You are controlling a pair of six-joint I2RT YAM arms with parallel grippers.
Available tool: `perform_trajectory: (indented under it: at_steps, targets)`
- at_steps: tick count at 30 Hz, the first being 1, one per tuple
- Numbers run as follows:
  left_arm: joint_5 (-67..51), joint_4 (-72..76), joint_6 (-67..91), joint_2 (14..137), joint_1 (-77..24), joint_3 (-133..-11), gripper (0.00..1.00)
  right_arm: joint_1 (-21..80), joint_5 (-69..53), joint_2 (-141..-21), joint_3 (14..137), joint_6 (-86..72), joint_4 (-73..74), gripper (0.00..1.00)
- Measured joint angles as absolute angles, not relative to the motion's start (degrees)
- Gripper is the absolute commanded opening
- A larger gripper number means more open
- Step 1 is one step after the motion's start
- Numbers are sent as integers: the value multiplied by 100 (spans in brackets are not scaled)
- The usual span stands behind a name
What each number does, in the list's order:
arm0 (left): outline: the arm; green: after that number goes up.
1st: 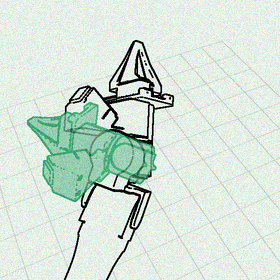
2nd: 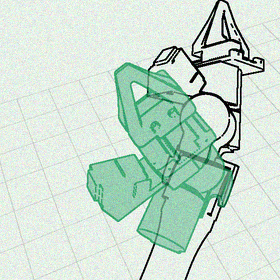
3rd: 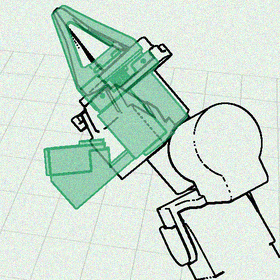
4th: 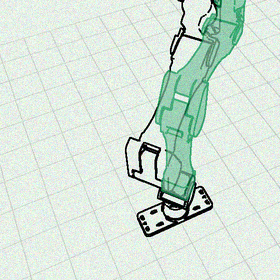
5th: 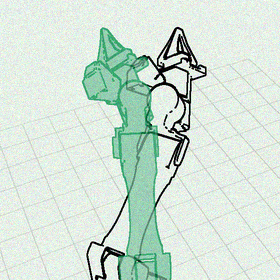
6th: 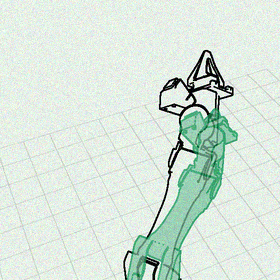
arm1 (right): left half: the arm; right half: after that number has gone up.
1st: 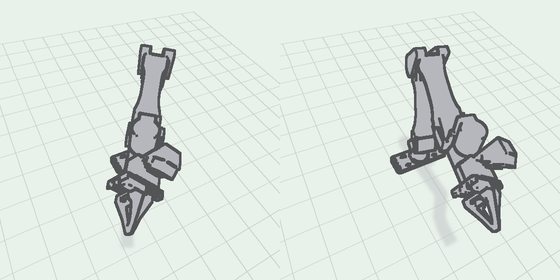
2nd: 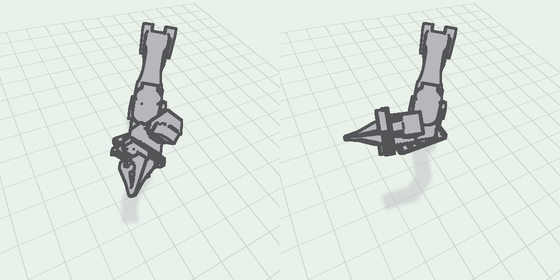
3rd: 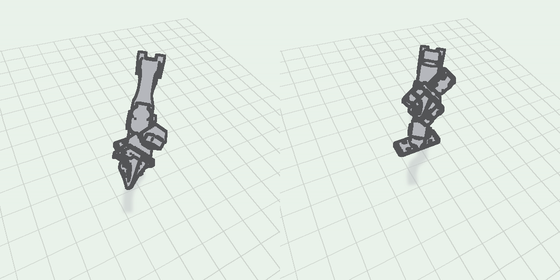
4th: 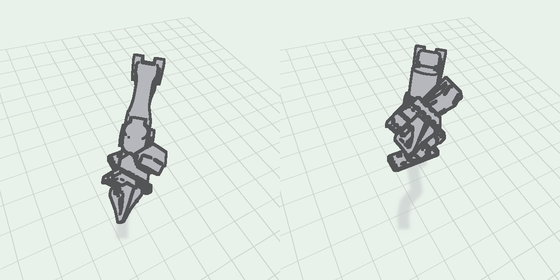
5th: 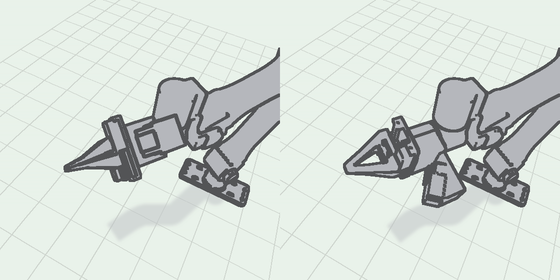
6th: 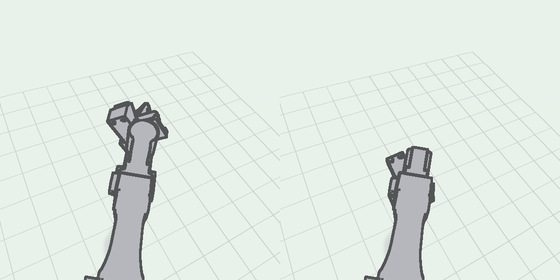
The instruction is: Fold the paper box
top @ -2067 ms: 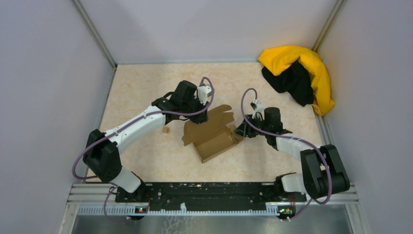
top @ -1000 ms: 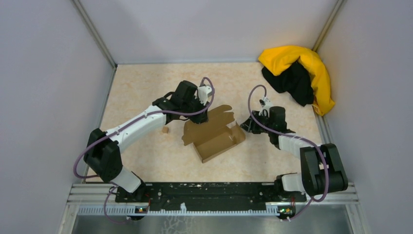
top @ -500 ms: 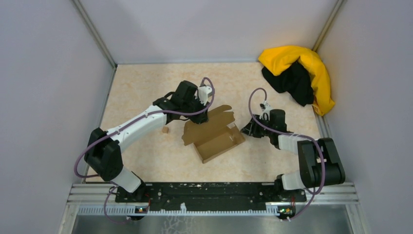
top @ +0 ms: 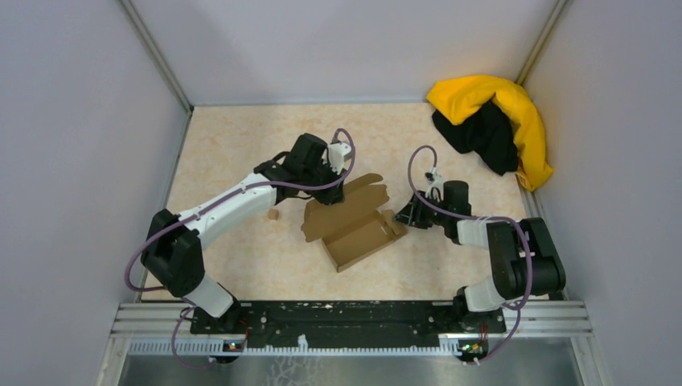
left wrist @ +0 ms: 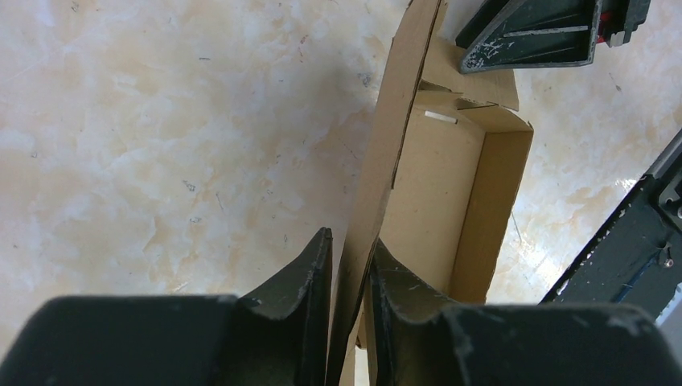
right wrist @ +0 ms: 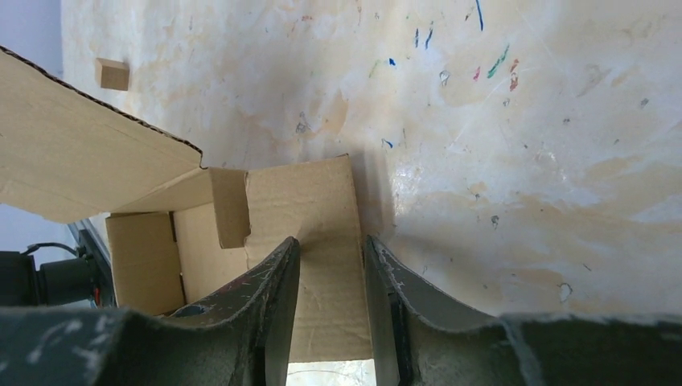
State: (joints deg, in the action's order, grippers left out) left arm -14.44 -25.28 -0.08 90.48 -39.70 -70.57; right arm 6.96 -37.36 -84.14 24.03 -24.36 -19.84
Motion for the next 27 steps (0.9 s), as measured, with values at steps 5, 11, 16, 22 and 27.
perform_trajectory:
  at_steps: [5, 11, 16, 22, 27]
  targets:
    - [-1446, -2530, -10, 9056, -3962, -7057, 26, 681, -3789, -8414, 2399, -2591, -2150, 36]
    - [-1450, -2530, -12, 9059, -3959, -7057, 26, 655, -4056, -8414, 2366, -2770, -2451, 36]
    - [-1463, -2530, -12, 9059, -3959, -7057, 26, 650, -4294, -8416, 2322, -2899, -2589, 36]
    - [-1470, -2528, -12, 9061, -3959, -7057, 26, 650, -4547, -8416, 2322, -2974, -2733, 36]
    - [-1494, -2526, -12, 9074, -3959, -7057, 26, 650, -4694, -8414, 2322, -2980, -2746, 36]
